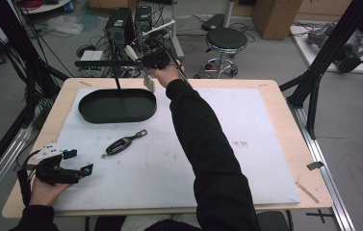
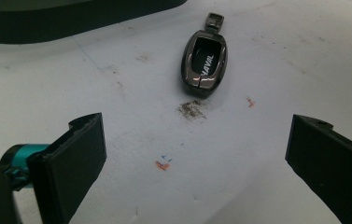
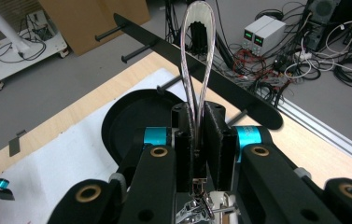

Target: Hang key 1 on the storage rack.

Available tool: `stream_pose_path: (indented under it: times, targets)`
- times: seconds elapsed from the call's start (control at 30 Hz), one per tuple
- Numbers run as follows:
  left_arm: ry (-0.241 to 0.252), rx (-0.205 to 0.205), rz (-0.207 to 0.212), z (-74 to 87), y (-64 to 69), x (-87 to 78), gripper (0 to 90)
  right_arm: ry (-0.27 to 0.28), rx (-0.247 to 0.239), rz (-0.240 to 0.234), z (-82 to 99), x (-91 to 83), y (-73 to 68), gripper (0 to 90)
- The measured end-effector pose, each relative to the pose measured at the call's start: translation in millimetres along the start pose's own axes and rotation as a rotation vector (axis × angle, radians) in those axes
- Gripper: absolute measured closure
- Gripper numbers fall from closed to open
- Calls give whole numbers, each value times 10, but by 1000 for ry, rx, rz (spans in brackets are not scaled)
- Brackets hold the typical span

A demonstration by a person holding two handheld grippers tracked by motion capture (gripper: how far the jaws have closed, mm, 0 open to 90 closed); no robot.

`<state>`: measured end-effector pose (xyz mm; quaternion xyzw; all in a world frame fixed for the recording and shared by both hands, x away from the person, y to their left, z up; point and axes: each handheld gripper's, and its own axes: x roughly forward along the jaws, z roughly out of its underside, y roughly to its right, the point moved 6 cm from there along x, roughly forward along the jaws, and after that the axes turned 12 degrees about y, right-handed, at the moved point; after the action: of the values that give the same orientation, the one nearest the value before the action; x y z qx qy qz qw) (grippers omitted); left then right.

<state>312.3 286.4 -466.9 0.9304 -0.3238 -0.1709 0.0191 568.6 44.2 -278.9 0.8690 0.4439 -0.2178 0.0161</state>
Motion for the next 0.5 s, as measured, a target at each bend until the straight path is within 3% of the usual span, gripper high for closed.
stream_pose_path:
  times: [0.2, 0.5]
  targets:
    - [6, -3, 2, -3, -6, -3, 56, 7, -5, 16, -79, 113, -46, 830]
    - [3, 2, 5, 1, -8, 11, 56, 50, 10, 110, -133, 176, 18, 829]
